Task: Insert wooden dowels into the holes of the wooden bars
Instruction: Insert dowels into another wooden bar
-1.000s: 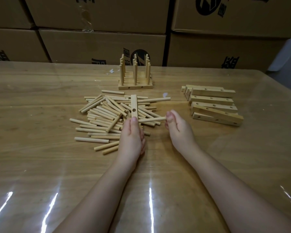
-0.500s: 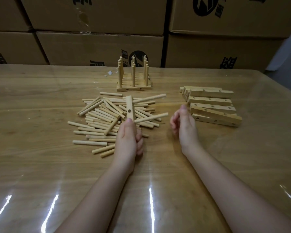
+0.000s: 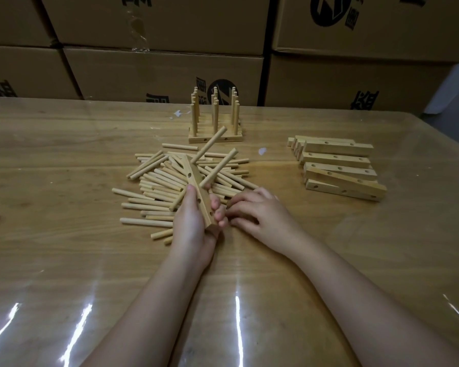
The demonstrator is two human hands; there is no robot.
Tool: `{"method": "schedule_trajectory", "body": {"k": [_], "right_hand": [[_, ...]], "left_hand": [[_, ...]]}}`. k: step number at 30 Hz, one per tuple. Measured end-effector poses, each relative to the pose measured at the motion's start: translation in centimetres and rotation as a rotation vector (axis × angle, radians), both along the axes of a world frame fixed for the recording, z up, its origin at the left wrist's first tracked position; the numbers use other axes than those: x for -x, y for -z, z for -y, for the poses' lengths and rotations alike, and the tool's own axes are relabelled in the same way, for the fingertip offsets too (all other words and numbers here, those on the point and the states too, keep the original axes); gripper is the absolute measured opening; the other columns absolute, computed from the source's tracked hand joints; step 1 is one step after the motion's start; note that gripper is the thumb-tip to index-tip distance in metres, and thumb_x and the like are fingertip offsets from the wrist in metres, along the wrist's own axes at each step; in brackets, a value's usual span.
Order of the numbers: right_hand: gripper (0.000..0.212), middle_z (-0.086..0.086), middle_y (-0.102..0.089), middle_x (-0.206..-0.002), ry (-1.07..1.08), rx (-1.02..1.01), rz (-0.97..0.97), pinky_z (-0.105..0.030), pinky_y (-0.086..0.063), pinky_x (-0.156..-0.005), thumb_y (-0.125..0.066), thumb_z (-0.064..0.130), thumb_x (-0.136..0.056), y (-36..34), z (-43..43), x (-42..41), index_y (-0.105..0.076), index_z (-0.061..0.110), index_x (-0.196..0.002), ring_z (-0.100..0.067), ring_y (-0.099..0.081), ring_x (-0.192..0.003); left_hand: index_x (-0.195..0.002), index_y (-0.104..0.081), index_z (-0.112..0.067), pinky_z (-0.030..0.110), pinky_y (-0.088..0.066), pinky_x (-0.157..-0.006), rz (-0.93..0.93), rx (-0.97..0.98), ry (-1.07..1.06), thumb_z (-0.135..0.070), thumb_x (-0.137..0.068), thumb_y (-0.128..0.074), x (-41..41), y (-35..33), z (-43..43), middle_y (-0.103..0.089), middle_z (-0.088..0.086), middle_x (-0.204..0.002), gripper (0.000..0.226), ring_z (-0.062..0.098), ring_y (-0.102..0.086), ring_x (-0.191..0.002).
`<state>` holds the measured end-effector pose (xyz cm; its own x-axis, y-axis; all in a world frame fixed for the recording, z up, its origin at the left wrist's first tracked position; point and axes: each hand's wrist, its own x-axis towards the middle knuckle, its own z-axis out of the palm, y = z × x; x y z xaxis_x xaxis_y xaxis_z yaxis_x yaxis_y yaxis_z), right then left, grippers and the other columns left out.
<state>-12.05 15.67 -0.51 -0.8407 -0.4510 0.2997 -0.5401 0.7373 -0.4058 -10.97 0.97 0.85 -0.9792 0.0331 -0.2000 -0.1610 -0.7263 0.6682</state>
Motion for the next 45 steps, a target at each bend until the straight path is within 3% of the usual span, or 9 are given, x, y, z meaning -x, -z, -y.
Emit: {"method": "schedule_trajectory", "body": {"k": [5,14,17,24,29,32,35,41,45], "right_hand": [[0.012,0.007,-0.063,-0.102,0.076,0.067,-0.019,-0.031,-0.04,-0.087,-0.062,0.016,-0.087,0.1,0.0,0.1,-0.07,0.022,-0.094,-0.018,-0.05,-0.1],[0.029,0.011,-0.044,-0.099,0.199,0.248,0.078,-0.022,-0.037,-0.072,-0.042,0.012,-0.094,0.2,-0.3,0.4,-0.059,0.015,-0.117,-0.005,-0.048,-0.089],[0.027,0.013,-0.042,-0.091,0.236,0.328,0.139,-0.015,-0.034,-0.07,-0.037,0.013,-0.095,0.3,-0.4,0.4,-0.062,0.015,-0.105,-0.003,-0.046,-0.088],[0.014,0.014,-0.047,-0.076,0.315,0.593,0.273,-0.01,-0.033,-0.051,-0.066,0.039,-0.081,-0.3,-0.8,0.3,-0.056,0.03,-0.085,-0.001,-0.04,-0.06],[0.016,0.009,-0.048,-0.079,0.18,0.65,0.176,-0.011,-0.036,-0.066,-0.055,0.024,-0.092,-0.7,-0.7,0.0,-0.061,0.02,-0.078,0.002,-0.047,-0.07],[0.018,0.001,-0.056,-0.091,0.13,0.622,0.176,-0.012,-0.039,-0.078,-0.049,0.021,-0.095,-0.7,-0.5,-0.1,-0.066,0.019,-0.093,-0.004,-0.054,-0.089],[0.019,0.013,-0.06,-0.103,0.148,0.616,0.223,-0.004,-0.038,-0.08,-0.047,0.02,-0.096,-0.6,-0.6,-0.2,-0.059,0.03,-0.106,0.006,-0.053,-0.099],[0.016,0.019,-0.057,-0.084,0.157,0.647,0.253,-0.004,-0.037,-0.063,-0.044,0.025,-0.098,-0.7,-0.6,-0.3,-0.054,0.027,-0.11,0.017,-0.051,-0.073],[0.024,0.02,-0.053,-0.067,0.189,0.632,0.282,-0.007,-0.034,-0.059,-0.037,0.027,-0.099,-0.4,-0.7,0.0,-0.059,0.02,-0.093,0.012,-0.047,-0.064]], "left_hand": [[-0.088,-0.049,-0.017,0.015,-0.03,-0.035,-0.007,-0.048,-0.092,-0.04,-0.102,-0.027,0.0,-0.1,0.3,-0.041,-0.003,-0.051,0.035,0.008,-0.036,-0.036],[-0.083,-0.048,-0.016,0.015,-0.028,-0.034,-0.006,-0.049,-0.117,-0.038,-0.101,-0.027,-0.1,-0.2,0.4,-0.039,-0.004,-0.05,0.035,0.008,-0.034,-0.036],[-0.083,-0.048,-0.016,0.015,-0.027,-0.034,0.004,-0.057,-0.12,-0.037,-0.101,-0.028,-0.1,-0.4,0.4,-0.039,-0.004,-0.05,0.034,0.007,-0.034,-0.035],[-0.084,-0.048,-0.017,0.014,-0.027,-0.034,0.005,-0.047,-0.105,-0.038,-0.101,-0.028,-0.1,-0.3,0.4,-0.04,-0.005,-0.049,0.034,0.007,-0.033,-0.035],[-0.087,-0.049,-0.015,0.017,-0.029,-0.034,0.002,-0.008,-0.078,-0.039,-0.102,-0.027,-0.1,-0.2,0.2,-0.042,-0.003,-0.051,0.035,0.008,-0.035,-0.036],[-0.09,-0.049,-0.014,0.017,-0.029,-0.034,-0.014,0.039,-0.085,-0.039,-0.103,-0.027,-0.1,-0.1,0.0,-0.043,-0.002,-0.051,0.035,0.009,-0.035,-0.036],[-0.091,-0.049,-0.015,0.018,-0.03,-0.035,-0.013,0.054,-0.099,-0.039,-0.103,-0.027,-0.1,-0.1,0.0,-0.043,-0.002,-0.052,0.035,0.009,-0.036,-0.037],[-0.091,-0.049,-0.015,0.018,-0.03,-0.035,0.0,0.058,-0.104,-0.039,-0.103,-0.027,-0.2,-0.2,0.1,-0.043,-0.002,-0.053,0.034,0.009,-0.037,-0.038],[-0.092,-0.049,-0.014,0.019,-0.031,-0.035,-0.023,0.12,-0.111,-0.038,-0.103,-0.027,-0.3,-0.1,-0.2,-0.044,-0.002,-0.053,0.034,0.009,-0.037,-0.038]]}}
